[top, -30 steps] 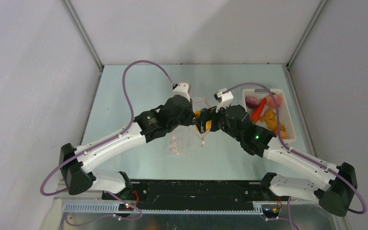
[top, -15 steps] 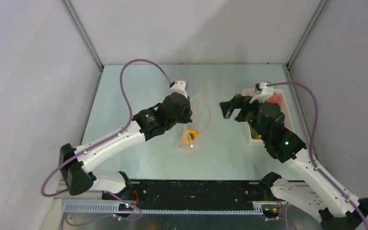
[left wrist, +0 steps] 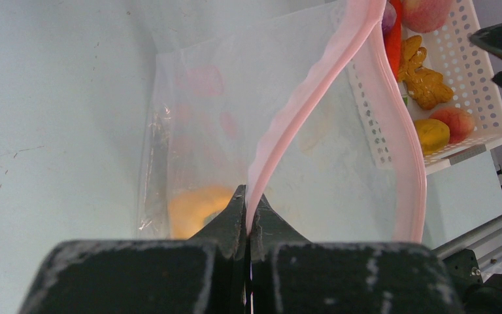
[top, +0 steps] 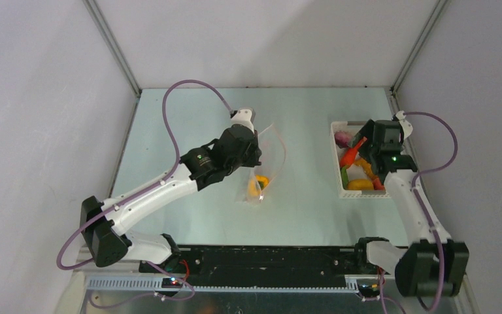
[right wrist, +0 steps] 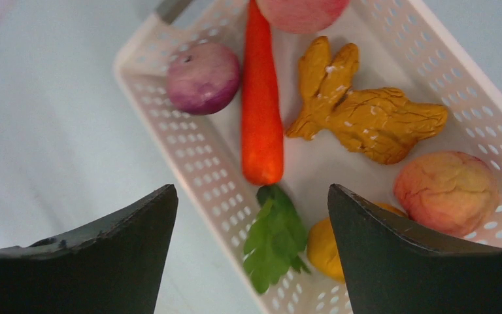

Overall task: Place the food in the zip-top bag and seal the zipper
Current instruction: Pick up the fake vegetable from the bin.

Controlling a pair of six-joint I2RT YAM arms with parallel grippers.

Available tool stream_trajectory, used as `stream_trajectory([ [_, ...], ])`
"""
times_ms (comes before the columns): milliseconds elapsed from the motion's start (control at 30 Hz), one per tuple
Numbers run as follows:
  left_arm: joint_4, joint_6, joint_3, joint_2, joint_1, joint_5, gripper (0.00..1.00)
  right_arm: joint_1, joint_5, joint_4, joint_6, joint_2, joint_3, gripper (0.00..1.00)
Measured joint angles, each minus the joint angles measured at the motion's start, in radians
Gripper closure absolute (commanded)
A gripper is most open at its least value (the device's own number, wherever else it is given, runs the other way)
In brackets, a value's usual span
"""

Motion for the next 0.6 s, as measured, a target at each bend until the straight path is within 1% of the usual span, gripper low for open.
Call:
stream_trajectory([
  [200, 0.002, 0.000, -0.002, 0.002, 0.002, 0.001, 1.00, -0.052, -0.002, 0.091, 0.009, 0.200, -0.004, 0.25],
  [267, 0.003, 0.000, -0.002, 0.002, 0.002, 0.001, 1.00, -0.058, -0.005, 0.119, 0.011, 0.245, -0.005, 0.30],
  [333, 0.003, 0.000, -0.002, 0.003, 0.002, 0.001, 1.00, -0.068, -0.011, 0.149, 0.009, 0.292, -0.005, 0.33],
  [500, 0.005, 0.000, -0.002, 0.011, 0.003, 0.005, 1.00, -0.077, -0.030, 0.207, 0.011, 0.381, -0.005, 0.35],
  [600, 0.005, 0.000, -0.002, 0.015, 0.003, 0.005, 1.00, -0.079, -0.048, 0.231, 0.011, 0.422, -0.005, 0.38],
])
